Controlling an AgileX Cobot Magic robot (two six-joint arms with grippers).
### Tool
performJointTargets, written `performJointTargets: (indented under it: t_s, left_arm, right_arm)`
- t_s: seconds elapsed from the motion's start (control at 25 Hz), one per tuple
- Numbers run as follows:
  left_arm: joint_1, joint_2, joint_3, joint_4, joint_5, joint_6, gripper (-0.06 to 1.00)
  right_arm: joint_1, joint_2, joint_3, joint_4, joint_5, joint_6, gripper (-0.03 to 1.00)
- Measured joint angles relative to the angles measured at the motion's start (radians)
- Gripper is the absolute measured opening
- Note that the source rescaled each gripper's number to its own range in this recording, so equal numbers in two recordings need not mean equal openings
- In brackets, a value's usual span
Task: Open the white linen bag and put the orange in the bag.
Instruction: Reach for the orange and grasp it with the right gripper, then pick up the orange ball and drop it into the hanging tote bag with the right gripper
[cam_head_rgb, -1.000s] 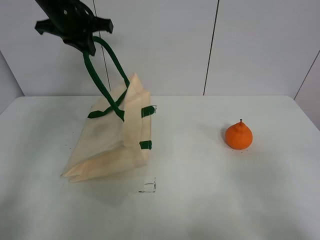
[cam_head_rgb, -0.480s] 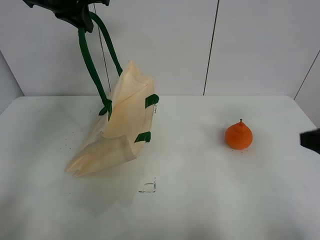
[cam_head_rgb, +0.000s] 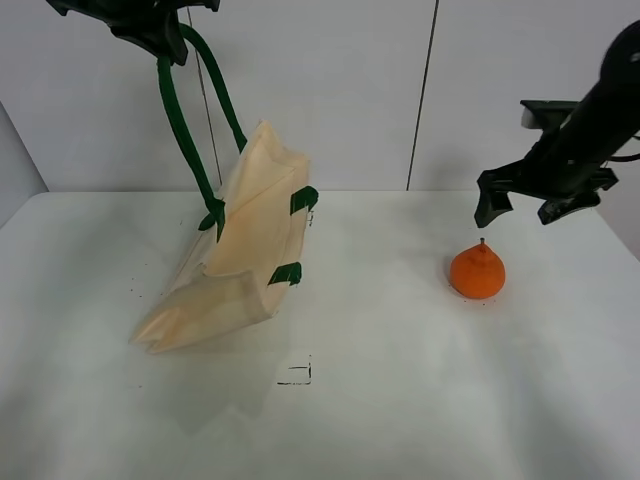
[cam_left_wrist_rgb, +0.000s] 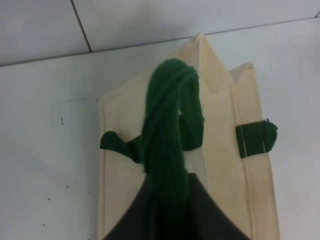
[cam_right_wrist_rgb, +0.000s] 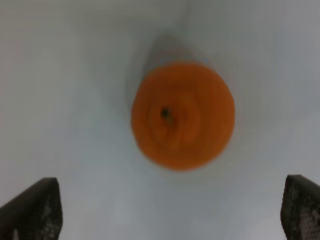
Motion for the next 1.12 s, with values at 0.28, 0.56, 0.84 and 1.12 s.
performJointTargets:
  t_s: [0.28,0.56,0.84,1.12]
  left_arm:
    - [0.000,0.000,0.000,0.000,0.000,0.000,0.00]
    - [0.000,0.000,0.000,0.000,0.000,0.000,0.00]
    - [0.000,0.000,0.000,0.000,0.000,0.000,0.00]
    - [0.000,0.000,0.000,0.000,0.000,0.000,0.00]
  right_arm:
    - [0.000,0.236,-0.112,0.026,0.017,-0.018,1.00]
    - [0.000,0.328,-0.112,0.007,-0.063,-0.002,1.00]
    - [0.000,0.353,-0.114,-0.002,-0.064,0.001,0.89]
    - [0.000,0.306,-0.117,-0.002,-0.055,0.000,0.01]
